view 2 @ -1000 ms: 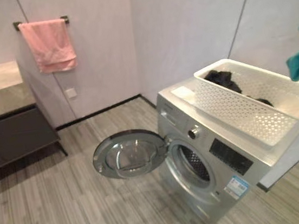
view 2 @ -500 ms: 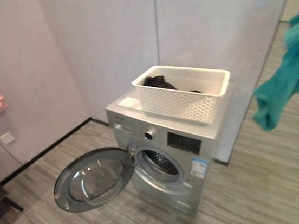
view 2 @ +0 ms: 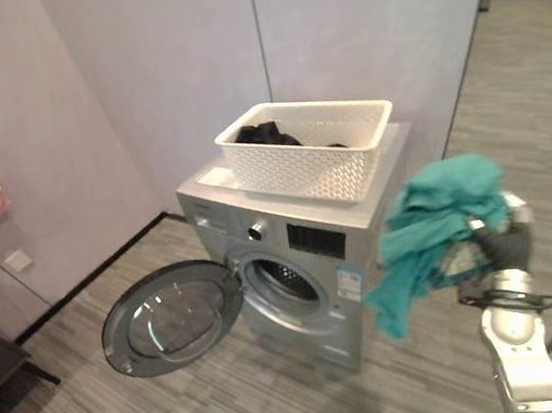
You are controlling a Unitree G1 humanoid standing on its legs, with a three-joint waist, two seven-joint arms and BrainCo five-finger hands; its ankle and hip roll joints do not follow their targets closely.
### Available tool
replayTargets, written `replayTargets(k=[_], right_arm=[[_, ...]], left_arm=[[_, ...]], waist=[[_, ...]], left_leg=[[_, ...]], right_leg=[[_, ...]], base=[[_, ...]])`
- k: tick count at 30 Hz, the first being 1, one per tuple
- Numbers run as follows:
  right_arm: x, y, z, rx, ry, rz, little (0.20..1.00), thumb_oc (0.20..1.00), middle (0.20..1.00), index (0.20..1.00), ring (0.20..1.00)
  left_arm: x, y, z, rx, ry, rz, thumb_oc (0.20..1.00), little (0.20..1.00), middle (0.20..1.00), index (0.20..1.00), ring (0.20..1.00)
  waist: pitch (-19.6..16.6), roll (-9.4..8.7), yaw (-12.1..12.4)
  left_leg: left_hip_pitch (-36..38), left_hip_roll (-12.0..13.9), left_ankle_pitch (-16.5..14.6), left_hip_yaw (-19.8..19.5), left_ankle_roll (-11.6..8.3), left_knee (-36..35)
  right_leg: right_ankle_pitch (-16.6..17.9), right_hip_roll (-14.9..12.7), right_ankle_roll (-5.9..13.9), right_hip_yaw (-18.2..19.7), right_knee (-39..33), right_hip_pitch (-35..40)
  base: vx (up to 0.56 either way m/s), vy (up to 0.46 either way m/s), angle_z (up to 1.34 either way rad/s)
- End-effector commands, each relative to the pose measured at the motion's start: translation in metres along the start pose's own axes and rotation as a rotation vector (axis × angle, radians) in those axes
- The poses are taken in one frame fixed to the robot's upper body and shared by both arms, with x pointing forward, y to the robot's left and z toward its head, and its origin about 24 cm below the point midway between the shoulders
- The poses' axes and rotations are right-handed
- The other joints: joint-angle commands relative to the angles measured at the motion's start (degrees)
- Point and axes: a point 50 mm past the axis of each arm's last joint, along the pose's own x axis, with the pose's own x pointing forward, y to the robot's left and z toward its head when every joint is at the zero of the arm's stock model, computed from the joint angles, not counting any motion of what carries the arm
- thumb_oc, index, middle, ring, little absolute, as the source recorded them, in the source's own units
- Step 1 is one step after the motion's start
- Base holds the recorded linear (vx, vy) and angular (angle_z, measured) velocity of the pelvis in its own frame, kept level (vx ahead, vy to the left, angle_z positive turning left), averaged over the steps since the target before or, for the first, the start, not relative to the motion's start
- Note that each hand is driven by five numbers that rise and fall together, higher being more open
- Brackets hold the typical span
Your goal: Grab the laundry basket,head to the washer,open it,put in the laundry and shut it.
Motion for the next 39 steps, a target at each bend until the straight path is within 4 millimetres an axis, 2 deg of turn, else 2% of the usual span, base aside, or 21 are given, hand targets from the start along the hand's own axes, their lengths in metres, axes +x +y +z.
replayTargets(k=[1,5,7,12,16,21,22,24,25,26,27,28,29,30,32,34,35,39], right_arm=[[0.017,0.011,0.025,0.115,-0.131,0.096,0.2,0.2,0.2,0.2,0.2],[0.007,0.044,-0.002,0.155,0.007,0.25,0.2,0.2,0.2,0.2,0.2],[0.007,0.048,-0.006,0.159,0.025,0.264,0.2,0.2,0.2,0.2,0.2],[0.001,0.078,-0.02,0.187,0.108,0.365,0.2,0.2,0.2,0.2,0.2],[0.007,0.088,-0.02,0.184,0.109,0.388,0.2,0.2,0.2,0.2,0.2],[0.016,0.085,-0.012,0.187,0.075,0.362,0.2,0.2,0.2,0.2,0.2],[0.021,0.079,-0.008,0.175,0.056,0.332,0.2,0.2,0.2,0.2,0.2],[0.027,0.078,-0.002,0.149,0.026,0.319,0.2,0.2,0.2,0.2,0.2],[0.027,0.078,-0.002,0.149,0.026,0.319,0.2,0.2,0.2,0.2,0.2],[0.03,0.078,0.001,0.141,0.011,0.314,0.2,0.2,0.2,0.2,0.2],[0.035,0.078,0.004,0.13,0.001,0.295,0.2,0.2,0.2,0.2,0.2],[0.038,0.079,0.004,0.128,0.006,0.29,0.2,0.2,0.2,0.2,0.2],[0.038,0.079,0.004,0.129,0.005,0.29,0.2,0.2,0.2,0.2,0.2],[0.043,0.08,0.003,0.144,0.021,0.271,0.2,0.2,0.2,0.2,0.2],[0.044,0.077,-0.002,0.145,0.039,0.26,0.2,0.2,0.2,0.2,0.2],[0.048,0.076,-0.002,0.132,0.043,0.264,0.2,0.2,0.2,0.2,0.2],[0.051,0.078,-0.002,0.127,0.048,0.267,0.2,0.2,0.2,0.2,0.2],[0.052,0.087,-0.001,0.109,0.048,0.31,0.2,0.2,0.2,0.2,0.2]], left_arm=[[0.0,0.027,0.03,0.065,-0.085,0.072,1.0,1.0,1.0,1.0,1.0],[0.001,0.017,0.039,0.102,-0.126,0.051,1.0,1.0,1.0,1.0,1.0],[0.001,0.016,0.041,0.104,-0.131,0.048,1.0,1.0,1.0,1.0,1.0],[0.001,0.005,0.044,0.168,-0.153,0.028,1.0,1.0,1.0,1.0,1.0],[0.0,-0.002,0.05,0.176,-0.178,0.016,1.0,1.0,1.0,1.0,1.0],[0.0,-0.007,0.052,0.175,-0.19,0.011,1.0,1.0,1.0,1.0,1.0],[-0.001,-0.009,0.06,0.174,-0.214,0.012,1.0,1.0,1.0,1.0,1.0],[-0.001,-0.015,0.065,0.191,-0.235,-0.006,1.0,1.0,1.0,1.0,1.0],[-0.001,-0.015,0.065,0.191,-0.235,-0.006,1.0,1.0,1.0,1.0,1.0],[-0.002,-0.016,0.067,0.198,-0.247,-0.008,1.0,1.0,1.0,1.0,1.0],[-0.002,-0.018,0.068,0.211,-0.265,-0.022,1.0,1.0,1.0,1.0,1.0],[-0.003,-0.018,0.07,0.205,-0.273,-0.024,1.0,1.0,1.0,1.0,1.0],[-0.003,-0.018,0.07,0.205,-0.274,-0.024,1.0,1.0,1.0,1.0,1.0],[-0.004,-0.017,0.077,0.205,-0.301,-0.024,1.0,1.0,1.0,1.0,1.0],[-0.004,-0.01,0.076,0.212,-0.304,-0.007,1.0,1.0,1.0,1.0,1.0],[-0.003,-0.008,0.071,0.203,-0.29,-0.001,1.0,1.0,1.0,1.0,1.0],[-0.002,-0.004,0.057,0.193,-0.25,0.0,1.0,1.0,1.0,1.0,1.0],[-0.001,0.012,0.043,0.195,-0.202,0.034,1.0,1.0,1.0,1.0,1.0]], waist=[[1.0,-1.3,1.7],[0.9,-1.58,3.9],[0.8,-1.73,4.2],[0.7,-2.36,6.5],[0.9,-2.73,7.5],[1.3,-3.77,8.9],[2.7,-4.37,9.3],[4.3,-4.63,9.7],[4.3,-4.67,9.7],[5.2,-5.08,10.1],[5.9,-5.81,11.0],[6.4,-6.11,11.1],[6.3,-6.18,11.2],[7.2,-5.28,11.6],[7.1,-3.92,11.9],[6.6,-3.84,12.4],[5.5,-3.53,12.9],[3.8,-4.35,14.4]], left_leg=[[8.3,-1.6,-4.0,0.8,3.09,-1.7],[7.0,-1.4,-3.5,-1.1,3.06,-0.8],[6.7,-1.4,-3.4,-1.6,3.05,-0.6],[6.0,-1.1,-3.2,-3.6,3.03,-0.7],[4.9,-0.9,-3.3,-4.9,3.04,0.5],[2.0,-1.6,-5.3,-6.3,3.47,6.0],[-0.4,-2.6,-6.3,-7.3,3.61,9.7],[-0.5,-4.6,-7.8,-8.0,4.73,10.3],[-0.5,-4.7,-7.8,-8.0,4.77,10.3],[-0.7,-6.2,-8.5,-8.2,5.38,10.8],[-1.2,-9.2,-9.7,-8.2,6.89,10.7],[-1.6,-10.1,-9.8,-7.8,7.42,10.7],[-1.7,-10.1,-9.8,-7.8,7.45,10.7],[-2.8,-10.1,-9.0,-7.4,8.53,10.2],[-3.8,-9.6,-8.1,-7.7,8.44,10.2],[-4.3,-9.7,-7.7,-7.5,8.36,10.3],[-3.4,-9.4,-7.3,-7.1,8.35,8.9],[-2.8,-8.7,-7.3,-6.4,7.97,7.9]], right_leg=[[-1.9,-5.9,4.33,1.7,1.9,-0.3],[-1.8,-7.2,4.07,-0.3,1.5,0.6],[-1.8,-7.5,4.05,-0.7,1.4,0.8],[-2.3,-8.3,3.56,-2.7,1.5,1.7],[-2.6,-8.9,3.34,-3.7,1.4,2.4],[-2.6,-10.2,3.34,-4.6,1.3,3.1],[-2.0,-11.3,3.55,-5.0,2.1,3.0],[-0.6,-12.8,4.69,-4.5,2.5,2.4],[-0.6,-12.9,4.73,-4.4,2.5,2.4],[1.0,-13.8,5.37,-3.8,2.5,1.9],[4.6,-16.1,6.35,-3.1,0.8,0.9],[6.9,-16.9,6.83,-2.8,0.6,-0.1],[6.9,-17.0,6.87,-2.7,0.6,-0.2],[4.3,-16.5,5.9,-4.4,2.7,-1.4],[0.5,-15.9,4.41,-7.1,4.8,1.1],[1.8,-16.7,4.65,-8.1,4.6,2.2],[2.5,-17.4,4.97,-9.1,3.7,2.7],[0.8,-17.0,4.93,-9.0,2.6,3.3]], base=[[-0.04,-0.004,0.09],[-0.04,-0.006,0.4],[-0.01,-0.006,0.02],[-0.03,-0.016,0.5],[-0.03,-0.001,0.29],[-0.08,0.042,0.11],[-0.15,0.123,0.14],[-0.19,0.186,0.17],[-0.15,0.172,0.07],[-0.21,0.245,-0.07],[-0.29,0.296,-0.08],[-0.22,0.219,-0.19],[-0.26,0.13,-0.25],[-0.24,0.107,-0.2],[-0.21,0.071,-0.02],[-0.06,-0.007,0.04],[-0.03,-0.012,0.15],[0.02,-0.092,-0.22]])
